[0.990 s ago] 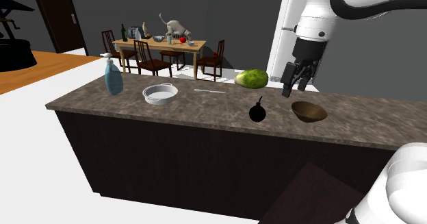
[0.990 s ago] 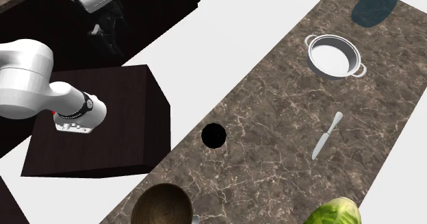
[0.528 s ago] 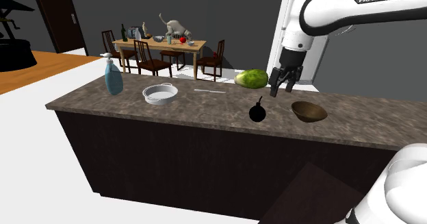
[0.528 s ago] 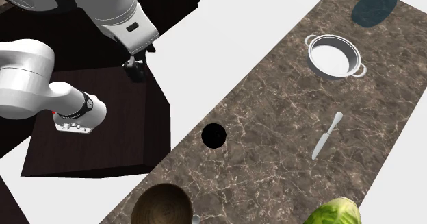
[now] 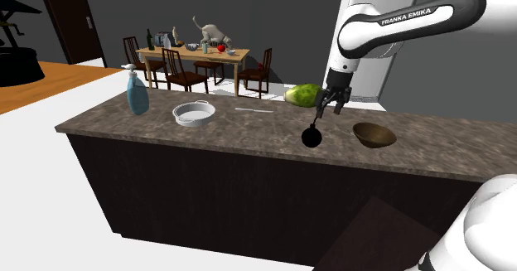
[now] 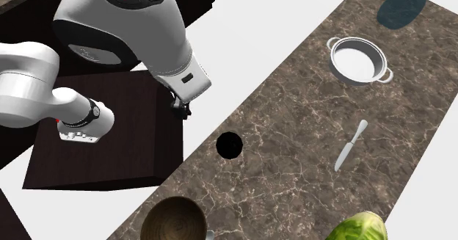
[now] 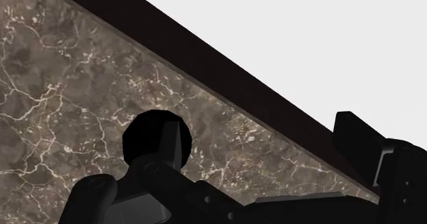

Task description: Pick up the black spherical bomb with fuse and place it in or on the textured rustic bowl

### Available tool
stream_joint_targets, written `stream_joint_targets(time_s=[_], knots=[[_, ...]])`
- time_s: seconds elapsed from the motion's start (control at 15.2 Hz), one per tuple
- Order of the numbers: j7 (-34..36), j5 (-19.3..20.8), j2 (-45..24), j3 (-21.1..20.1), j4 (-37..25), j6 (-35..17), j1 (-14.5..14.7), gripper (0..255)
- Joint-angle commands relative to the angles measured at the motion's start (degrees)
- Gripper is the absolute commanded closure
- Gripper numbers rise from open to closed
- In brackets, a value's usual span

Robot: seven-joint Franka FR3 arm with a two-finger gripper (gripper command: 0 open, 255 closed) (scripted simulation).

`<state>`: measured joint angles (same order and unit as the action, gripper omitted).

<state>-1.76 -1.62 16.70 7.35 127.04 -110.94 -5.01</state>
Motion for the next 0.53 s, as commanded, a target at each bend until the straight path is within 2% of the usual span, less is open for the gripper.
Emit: stream_joint_targets(time_s=[0.0,0.46], knots=[[-1.4,-0.53,-3.79,1.33,-1.64,-2.07,-0.61,0],[-6.0,-4.24,-17.66,4.74,-10.07,-6.81,-2.71,0]])
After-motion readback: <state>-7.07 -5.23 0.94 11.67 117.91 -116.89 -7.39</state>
